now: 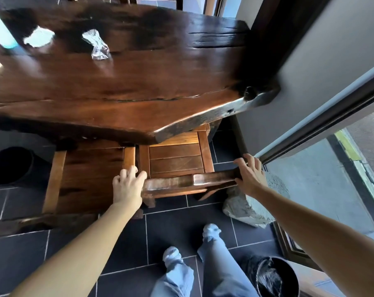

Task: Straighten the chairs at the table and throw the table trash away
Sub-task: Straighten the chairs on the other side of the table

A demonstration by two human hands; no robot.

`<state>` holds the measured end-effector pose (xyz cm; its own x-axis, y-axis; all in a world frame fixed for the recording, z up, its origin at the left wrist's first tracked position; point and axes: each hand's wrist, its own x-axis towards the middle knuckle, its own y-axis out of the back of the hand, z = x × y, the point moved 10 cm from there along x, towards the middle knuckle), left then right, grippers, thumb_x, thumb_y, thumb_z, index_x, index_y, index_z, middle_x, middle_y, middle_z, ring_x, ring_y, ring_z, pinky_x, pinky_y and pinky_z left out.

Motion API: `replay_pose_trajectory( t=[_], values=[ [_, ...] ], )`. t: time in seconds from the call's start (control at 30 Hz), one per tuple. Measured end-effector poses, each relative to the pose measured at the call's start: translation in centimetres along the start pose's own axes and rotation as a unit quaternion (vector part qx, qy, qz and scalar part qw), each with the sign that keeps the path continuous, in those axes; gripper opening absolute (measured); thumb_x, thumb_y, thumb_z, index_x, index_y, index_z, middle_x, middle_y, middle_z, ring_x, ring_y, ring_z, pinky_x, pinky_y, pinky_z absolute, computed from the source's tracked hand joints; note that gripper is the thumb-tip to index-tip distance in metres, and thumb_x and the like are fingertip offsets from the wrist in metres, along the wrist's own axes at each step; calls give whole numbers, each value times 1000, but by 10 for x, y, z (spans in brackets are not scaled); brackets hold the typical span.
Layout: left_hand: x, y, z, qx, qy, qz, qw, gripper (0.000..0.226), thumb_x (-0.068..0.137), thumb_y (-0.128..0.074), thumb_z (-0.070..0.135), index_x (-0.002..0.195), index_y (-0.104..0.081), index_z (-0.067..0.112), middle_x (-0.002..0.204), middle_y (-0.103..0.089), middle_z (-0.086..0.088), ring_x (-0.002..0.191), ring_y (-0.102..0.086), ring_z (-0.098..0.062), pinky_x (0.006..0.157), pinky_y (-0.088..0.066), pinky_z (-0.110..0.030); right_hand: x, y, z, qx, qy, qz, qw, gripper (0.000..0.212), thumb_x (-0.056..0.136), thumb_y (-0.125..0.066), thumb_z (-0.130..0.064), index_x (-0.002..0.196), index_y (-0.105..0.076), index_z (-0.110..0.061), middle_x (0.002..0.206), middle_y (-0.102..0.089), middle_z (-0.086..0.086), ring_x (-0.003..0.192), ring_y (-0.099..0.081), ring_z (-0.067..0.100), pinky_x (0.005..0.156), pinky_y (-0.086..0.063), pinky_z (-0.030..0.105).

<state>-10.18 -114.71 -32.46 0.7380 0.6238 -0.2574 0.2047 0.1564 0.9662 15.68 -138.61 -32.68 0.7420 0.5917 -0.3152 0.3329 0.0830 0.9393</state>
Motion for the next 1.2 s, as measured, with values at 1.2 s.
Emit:
replay_pose_trajectory(
  t=[1.2],
  values=[
    [-21,11,-1,-93,114,15,989,43,83,-57,35,124,-48,26,132,-48,1,131,-35,-22,112,-21,-47,33,-8,-126,-128,304,-179,927,51,97,-41,-47,145,-31,-33,154,-28,2,138,-32,25,112,-30,44]
  ],
)
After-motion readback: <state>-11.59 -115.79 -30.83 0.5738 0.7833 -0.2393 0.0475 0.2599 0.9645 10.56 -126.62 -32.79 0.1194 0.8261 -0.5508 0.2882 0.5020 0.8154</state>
